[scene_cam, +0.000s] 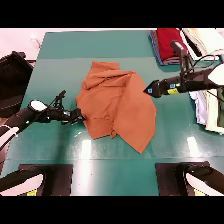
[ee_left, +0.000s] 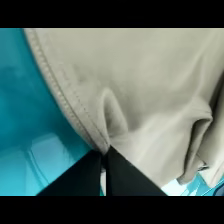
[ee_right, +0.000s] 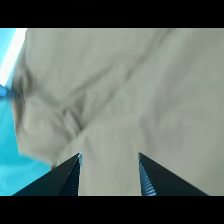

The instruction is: Fold the shirts.

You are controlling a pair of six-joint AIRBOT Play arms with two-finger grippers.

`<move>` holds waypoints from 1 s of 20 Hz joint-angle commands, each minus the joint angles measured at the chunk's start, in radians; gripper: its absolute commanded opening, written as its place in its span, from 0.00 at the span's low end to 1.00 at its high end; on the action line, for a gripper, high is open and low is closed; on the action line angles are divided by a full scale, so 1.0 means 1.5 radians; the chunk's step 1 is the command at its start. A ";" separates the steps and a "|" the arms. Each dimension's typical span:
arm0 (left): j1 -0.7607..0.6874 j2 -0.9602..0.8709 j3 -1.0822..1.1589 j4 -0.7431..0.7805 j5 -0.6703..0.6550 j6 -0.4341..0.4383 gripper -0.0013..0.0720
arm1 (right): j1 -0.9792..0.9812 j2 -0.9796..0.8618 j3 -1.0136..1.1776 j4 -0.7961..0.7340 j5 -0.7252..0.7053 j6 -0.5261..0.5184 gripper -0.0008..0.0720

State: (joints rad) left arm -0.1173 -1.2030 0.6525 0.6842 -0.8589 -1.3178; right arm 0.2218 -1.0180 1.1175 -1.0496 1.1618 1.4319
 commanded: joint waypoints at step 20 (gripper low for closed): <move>0.001 0.004 0.125 0.108 -0.083 0.011 0.05 | 0.181 -0.015 -0.461 0.110 -0.160 0.177 0.58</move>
State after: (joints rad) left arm -0.1173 -1.1984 0.8383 0.8459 -0.9802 -1.3010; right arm 0.4210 -0.9710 0.4076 -0.8936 1.0657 1.6890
